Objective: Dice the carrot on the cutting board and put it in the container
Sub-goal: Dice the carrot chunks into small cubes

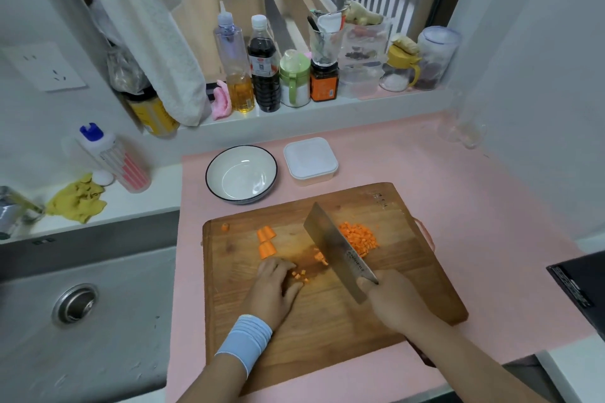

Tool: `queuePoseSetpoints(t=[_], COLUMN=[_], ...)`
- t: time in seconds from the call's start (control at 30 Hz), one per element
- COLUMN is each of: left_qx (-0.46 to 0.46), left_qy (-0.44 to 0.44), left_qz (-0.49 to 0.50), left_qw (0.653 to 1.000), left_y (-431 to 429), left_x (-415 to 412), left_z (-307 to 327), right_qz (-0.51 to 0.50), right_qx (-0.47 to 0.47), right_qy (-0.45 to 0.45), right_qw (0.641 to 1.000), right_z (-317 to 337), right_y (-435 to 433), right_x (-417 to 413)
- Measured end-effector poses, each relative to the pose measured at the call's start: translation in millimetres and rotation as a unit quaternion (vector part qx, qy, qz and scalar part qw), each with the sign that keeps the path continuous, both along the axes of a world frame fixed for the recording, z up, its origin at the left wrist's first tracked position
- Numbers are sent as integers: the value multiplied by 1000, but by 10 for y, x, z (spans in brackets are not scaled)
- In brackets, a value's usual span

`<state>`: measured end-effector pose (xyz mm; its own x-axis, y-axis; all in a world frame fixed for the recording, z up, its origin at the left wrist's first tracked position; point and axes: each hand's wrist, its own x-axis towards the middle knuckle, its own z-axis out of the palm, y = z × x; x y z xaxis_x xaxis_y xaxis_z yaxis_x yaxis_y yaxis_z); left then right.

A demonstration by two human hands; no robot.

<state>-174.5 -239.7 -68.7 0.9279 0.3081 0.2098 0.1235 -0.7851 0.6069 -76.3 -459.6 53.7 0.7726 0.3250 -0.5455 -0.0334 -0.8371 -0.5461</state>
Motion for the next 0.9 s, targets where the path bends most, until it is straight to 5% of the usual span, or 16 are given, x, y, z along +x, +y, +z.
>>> queuePoseSetpoints(t=[0.13, 0.4, 0.6, 0.8, 0.9], left_qx=[10, -110, 57, -111, -115], left_qy=[53, 108, 280, 250, 221], left_qz=[51, 151, 111, 178, 245], left_qw=[997, 976, 952, 945, 937], left_y=[-205, -657, -588, -663, -703], left_x=[211, 642, 423, 749, 812], left_z=[59, 451, 631, 614, 573], right_qz=[26, 68, 107, 138, 147], right_qx=[5, 4, 15, -1, -10], right_qy=[-10, -34, -37, -58, -61], right_qw=[1000, 997, 993, 989, 987], right_z=[32, 63, 61, 42, 78], right_y=[-85, -231, -278, -288, -295], right_x=[179, 431, 528, 607, 656])
